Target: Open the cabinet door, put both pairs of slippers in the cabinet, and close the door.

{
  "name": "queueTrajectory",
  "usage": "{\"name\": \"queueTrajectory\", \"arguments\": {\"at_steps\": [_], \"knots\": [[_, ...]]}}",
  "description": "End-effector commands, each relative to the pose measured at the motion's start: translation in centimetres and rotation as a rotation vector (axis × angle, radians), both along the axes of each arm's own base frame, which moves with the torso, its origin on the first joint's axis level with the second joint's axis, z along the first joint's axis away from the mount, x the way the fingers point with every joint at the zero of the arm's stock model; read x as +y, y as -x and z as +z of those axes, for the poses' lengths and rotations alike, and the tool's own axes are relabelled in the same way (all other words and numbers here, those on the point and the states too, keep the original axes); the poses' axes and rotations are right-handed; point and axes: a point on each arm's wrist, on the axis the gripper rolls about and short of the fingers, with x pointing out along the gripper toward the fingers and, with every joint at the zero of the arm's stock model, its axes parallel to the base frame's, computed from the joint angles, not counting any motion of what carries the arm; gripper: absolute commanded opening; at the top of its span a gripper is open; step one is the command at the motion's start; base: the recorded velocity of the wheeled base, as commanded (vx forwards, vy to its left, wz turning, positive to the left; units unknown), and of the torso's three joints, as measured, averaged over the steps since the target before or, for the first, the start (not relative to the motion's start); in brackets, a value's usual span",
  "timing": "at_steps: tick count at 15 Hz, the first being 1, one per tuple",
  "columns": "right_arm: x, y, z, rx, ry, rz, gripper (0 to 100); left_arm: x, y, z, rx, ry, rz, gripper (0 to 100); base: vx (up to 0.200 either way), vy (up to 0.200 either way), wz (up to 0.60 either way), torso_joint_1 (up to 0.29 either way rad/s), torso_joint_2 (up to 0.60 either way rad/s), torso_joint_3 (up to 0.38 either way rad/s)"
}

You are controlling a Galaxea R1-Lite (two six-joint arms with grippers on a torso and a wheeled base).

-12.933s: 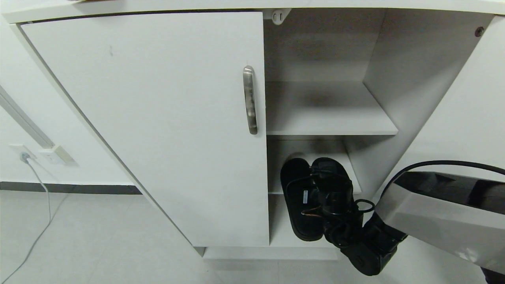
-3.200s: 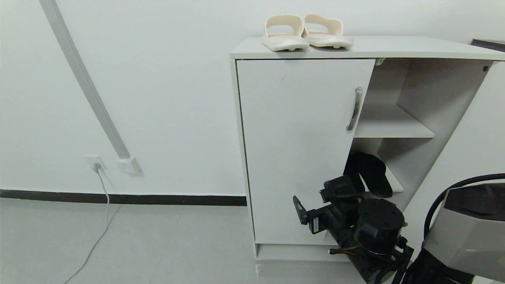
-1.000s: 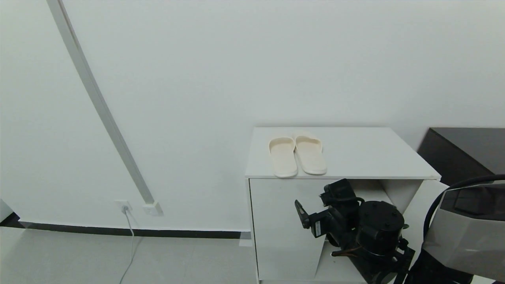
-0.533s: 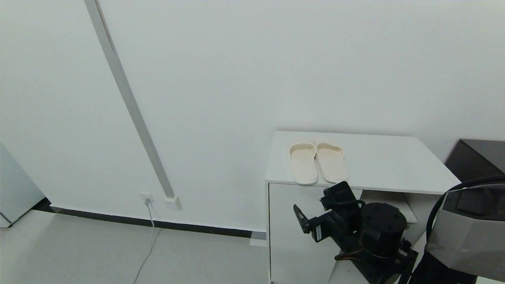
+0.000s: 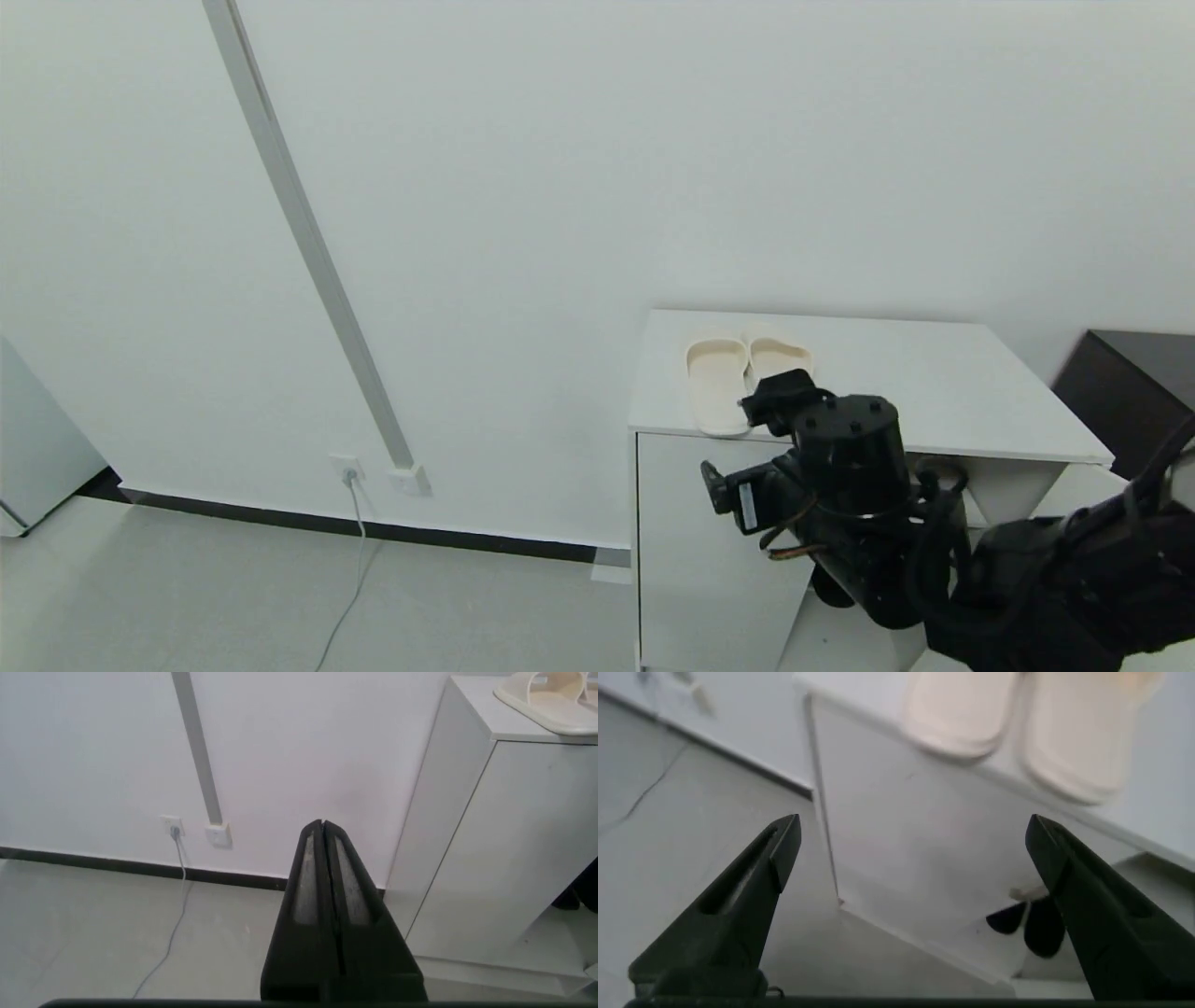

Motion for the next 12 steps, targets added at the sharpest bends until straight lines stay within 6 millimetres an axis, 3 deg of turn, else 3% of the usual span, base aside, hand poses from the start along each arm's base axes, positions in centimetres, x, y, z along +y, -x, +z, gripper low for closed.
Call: {"name": "queueTrajectory", "arguments": {"at_steps": [1, 3, 8, 12], "knots": [[0.2, -0.3, 4.1, -0.051, -0.116, -0.087, 100, 0.0, 0.0, 0.0, 0.002, -0.001, 0.0, 0, 0.0, 0.0, 0.0, 0.0, 0.0, 0.0], [0.6, -1.4, 3.3, -0.037, -0.114, -0.202, 100, 0.0, 0.0, 0.0, 0.002, -0.001, 0.0, 0, 0.0, 0.0, 0.0, 0.0, 0.0, 0.0], [0.0, -1.8, 1.9, -0.007, -0.086, -0.224, 100, 0.0, 0.0, 0.0, 0.002, -0.001, 0.0, 0, 0.0, 0.0, 0.0, 0.0, 0.0, 0.0], [-0.1, -1.7, 1.4, -0.001, -0.091, -0.228, 100, 0.0, 0.0, 0.0, 0.002, -0.001, 0.0, 0, 0.2, 0.0, 0.0, -0.004, 0.0, 0.006]]}}
